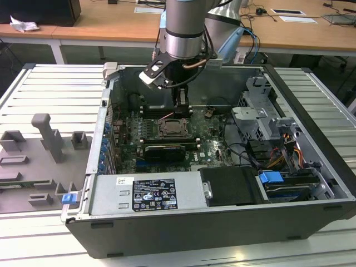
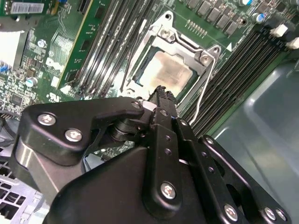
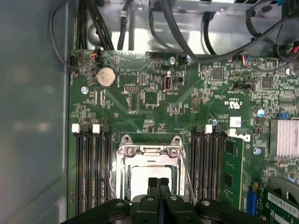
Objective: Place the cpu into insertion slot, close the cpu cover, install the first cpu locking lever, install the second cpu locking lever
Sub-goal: 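Close the cpu cover, then install the first cpu locking lever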
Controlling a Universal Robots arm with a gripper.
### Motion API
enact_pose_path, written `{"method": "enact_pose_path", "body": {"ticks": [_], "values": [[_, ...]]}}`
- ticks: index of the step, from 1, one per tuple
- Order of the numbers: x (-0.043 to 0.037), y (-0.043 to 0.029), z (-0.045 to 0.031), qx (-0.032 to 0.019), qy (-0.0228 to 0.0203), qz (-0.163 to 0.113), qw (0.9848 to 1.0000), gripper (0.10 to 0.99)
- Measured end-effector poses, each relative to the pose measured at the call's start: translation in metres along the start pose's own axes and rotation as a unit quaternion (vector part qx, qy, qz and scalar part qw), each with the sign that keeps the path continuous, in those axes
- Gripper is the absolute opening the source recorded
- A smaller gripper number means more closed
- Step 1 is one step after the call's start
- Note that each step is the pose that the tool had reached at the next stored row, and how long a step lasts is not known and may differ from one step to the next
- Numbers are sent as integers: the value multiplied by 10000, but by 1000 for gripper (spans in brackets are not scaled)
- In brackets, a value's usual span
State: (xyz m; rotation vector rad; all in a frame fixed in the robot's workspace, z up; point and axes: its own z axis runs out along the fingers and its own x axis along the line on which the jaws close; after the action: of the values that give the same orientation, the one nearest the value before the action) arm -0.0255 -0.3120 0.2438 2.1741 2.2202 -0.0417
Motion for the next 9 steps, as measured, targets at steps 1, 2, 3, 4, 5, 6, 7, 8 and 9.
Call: {"method": "enact_pose_path", "body": {"ticks": [1, 2, 3, 4, 5, 6, 7, 8, 9], "values": [[0, -14, 1, 0, 0, 0, 10000, 106], [0, -25, 2, 0, -1, 0, 10000, 106], [0, -34, 4, 0, -1, 0, 10000, 106], [1, -55, 6, 0, 0, 0, 10000, 106], [1, -61, 7, 0, 0, 0, 10000, 106], [2, -65, 8, 0, 0, 0, 10000, 106], [2, -73, 8, 0, 0, 0, 10000, 106], [2, -79, 9, 0, 0, 0, 10000, 106], [2, -84, 9, 0, 0, 0, 10000, 106]]}}
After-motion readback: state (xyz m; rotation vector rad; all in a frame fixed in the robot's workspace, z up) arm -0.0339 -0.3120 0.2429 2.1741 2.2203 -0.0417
